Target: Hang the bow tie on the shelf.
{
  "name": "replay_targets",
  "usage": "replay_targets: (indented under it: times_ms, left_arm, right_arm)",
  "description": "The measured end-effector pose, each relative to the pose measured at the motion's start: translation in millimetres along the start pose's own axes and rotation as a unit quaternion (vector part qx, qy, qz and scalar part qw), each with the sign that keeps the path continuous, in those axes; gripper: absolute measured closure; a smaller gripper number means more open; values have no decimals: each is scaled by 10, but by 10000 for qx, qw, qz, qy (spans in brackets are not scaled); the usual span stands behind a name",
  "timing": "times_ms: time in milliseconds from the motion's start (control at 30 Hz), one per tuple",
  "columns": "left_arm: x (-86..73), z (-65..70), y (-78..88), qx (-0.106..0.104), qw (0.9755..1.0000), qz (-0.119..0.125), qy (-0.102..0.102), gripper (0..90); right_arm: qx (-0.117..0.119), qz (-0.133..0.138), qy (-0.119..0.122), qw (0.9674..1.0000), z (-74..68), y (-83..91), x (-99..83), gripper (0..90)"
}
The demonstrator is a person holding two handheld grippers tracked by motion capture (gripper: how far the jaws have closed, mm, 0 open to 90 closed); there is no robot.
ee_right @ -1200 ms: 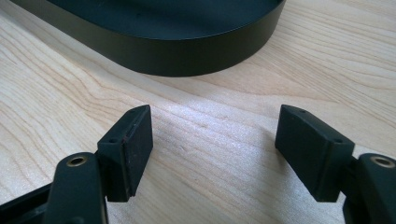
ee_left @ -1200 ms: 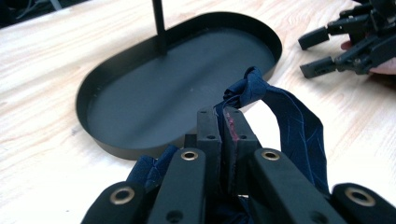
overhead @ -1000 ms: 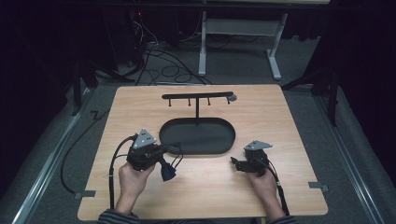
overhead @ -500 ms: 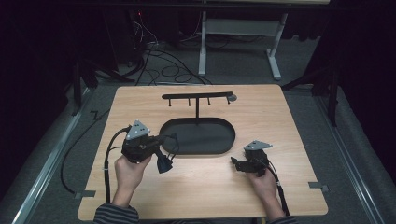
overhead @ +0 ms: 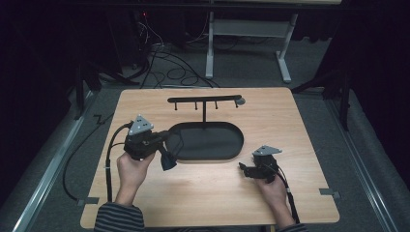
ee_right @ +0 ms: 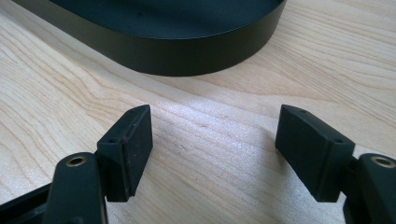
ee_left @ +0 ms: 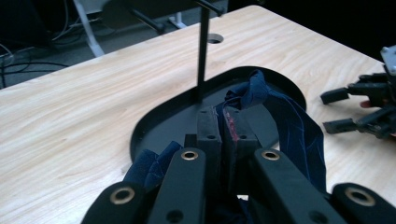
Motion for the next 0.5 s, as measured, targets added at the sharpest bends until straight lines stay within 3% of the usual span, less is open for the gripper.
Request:
replay_targets:
  times_ms: [100,333,500]
  left_arm:
    - [42,-54,-9,41,10000,20,65,862]
    - [222,-101,-49,148,9998,38,-93,863]
    - [304,-145,-118,159,9998,72,-50,863]
  right_arm:
    - [-1,0,-4,10000,0,0,0,289]
    - [0,1,2,10000,1,0,0,289]
    - [2,0,1,10000,1,0,0,289]
Point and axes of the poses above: each handheld gripper's, and its own axes: y roughly backward along the jaws, x roughly out of its top, z roughly to its right, the point moved 8 cm from there along -y, roughly forward along the jaws, and after that the axes turned 8 degrees about -y, right-handed, at the moved point
